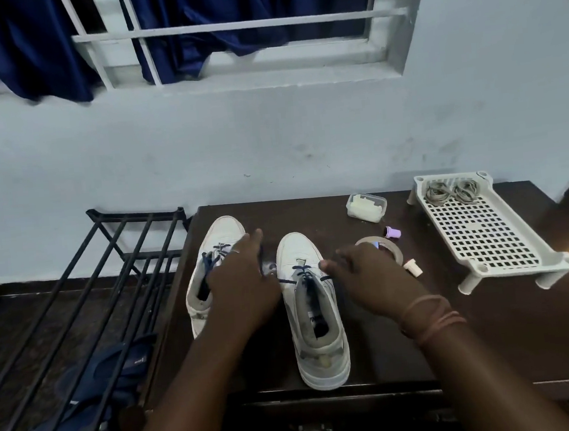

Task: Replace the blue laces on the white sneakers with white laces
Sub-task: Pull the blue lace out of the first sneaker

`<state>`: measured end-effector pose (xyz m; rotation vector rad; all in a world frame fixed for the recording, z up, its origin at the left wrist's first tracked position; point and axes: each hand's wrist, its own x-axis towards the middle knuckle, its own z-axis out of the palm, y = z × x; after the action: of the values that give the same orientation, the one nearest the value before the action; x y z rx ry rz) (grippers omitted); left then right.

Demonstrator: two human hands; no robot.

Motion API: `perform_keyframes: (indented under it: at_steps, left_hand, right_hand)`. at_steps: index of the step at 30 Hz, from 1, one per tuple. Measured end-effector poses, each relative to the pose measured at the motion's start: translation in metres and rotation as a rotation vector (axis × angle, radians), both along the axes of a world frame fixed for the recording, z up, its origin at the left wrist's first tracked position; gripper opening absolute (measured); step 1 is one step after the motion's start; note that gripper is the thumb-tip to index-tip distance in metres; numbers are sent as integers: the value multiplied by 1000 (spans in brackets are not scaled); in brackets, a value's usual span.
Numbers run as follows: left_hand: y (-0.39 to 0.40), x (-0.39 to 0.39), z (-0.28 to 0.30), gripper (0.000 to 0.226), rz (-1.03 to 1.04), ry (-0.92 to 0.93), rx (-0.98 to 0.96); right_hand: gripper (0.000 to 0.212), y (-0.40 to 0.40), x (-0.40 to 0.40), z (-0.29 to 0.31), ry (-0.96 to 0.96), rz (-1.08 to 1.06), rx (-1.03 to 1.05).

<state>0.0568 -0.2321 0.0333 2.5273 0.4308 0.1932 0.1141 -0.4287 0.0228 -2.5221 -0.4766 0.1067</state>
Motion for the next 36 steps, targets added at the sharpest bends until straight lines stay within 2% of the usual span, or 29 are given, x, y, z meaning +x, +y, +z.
perform_keyframes:
  at_steps: [1,2,5,8,9,11,14,17,19,24,25,27,29,31,33,36]
  left_hand:
    - [-7,-2,-3,62,-56,75,54]
    - [-14,-4,-6,64,-97,63,37]
    - [-25,-6,-15,42,-83,-103,-213]
    - [-23,-4,-25,36,-78,7,-391]
    - [-21,-4,-27,31,-89,38,-393]
    - [-13,-3,-31,27,-120,99,-348]
    - [-5,-1,-36,38,-173,146,-339]
    - [-15,-4,-38,39,-290,-26,-111]
    - [-24,-6,-34,29,-340,-136,12]
    - [-34,-3,-40,11,-260,-239,163]
    - [-36,-4,-37,7,-191,-236,103]
    - [-36,0,-31,9,53,-208,-193]
    - [-31,5,-28,7,253,-98,-452]
    - [-27,6,-26,14,205,-102,-534]
    - [-26,6,-23,32,0,-196,-446]
    - [-28,8,-27,26,-290,-255,95]
  right_hand:
    - [44,3,-8,-2,16,49,19]
    - [43,6,-15,-4,25,70,48]
    - [33,15,-35,-12,29,-50,72]
    - [16,23,-40,-19,-25,-182,130]
    - [14,23,-40,-22,-22,-213,170]
    - [18,17,-35,-26,46,-282,280]
    - [19,7,-33,-24,194,-357,374]
    - [13,4,-32,-24,258,-365,485]
    - [12,5,-32,-24,268,-333,534]
    - [13,6,-35,-26,245,-300,515]
    - [11,6,-34,-25,228,-294,485]
    - [10,5,-28,-20,197,-285,392]
    - [11,6,-24,-16,187,-283,297]
    - [14,8,-23,-14,185,-285,242]
    - [19,11,-23,-12,165,-275,204]
    - [21,12,-21,-10,176,-240,198]
